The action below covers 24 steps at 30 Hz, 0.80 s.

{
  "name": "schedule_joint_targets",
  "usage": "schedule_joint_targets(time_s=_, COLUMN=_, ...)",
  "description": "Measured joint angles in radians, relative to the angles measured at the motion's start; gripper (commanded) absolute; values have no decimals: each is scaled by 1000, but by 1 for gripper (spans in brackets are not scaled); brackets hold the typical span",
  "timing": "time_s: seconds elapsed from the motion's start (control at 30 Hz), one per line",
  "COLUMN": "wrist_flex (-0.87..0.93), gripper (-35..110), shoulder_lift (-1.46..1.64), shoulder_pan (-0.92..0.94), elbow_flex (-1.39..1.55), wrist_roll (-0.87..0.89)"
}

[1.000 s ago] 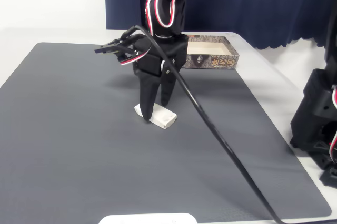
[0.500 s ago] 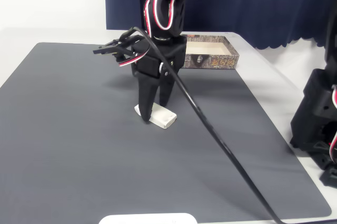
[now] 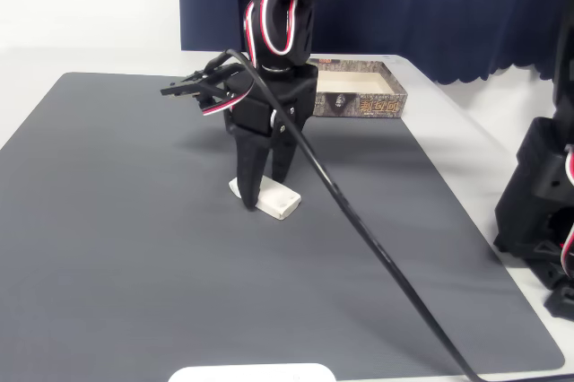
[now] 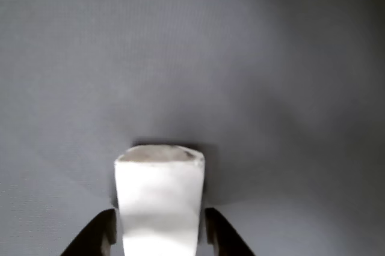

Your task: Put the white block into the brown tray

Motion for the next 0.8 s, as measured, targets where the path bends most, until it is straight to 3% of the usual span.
schedule_joint_targets(time_s=0.8, wrist_flex=0, gripper=15, shoulder_lift=-12, shoulder_pan=-3, elbow_flex=0, wrist_roll=-48)
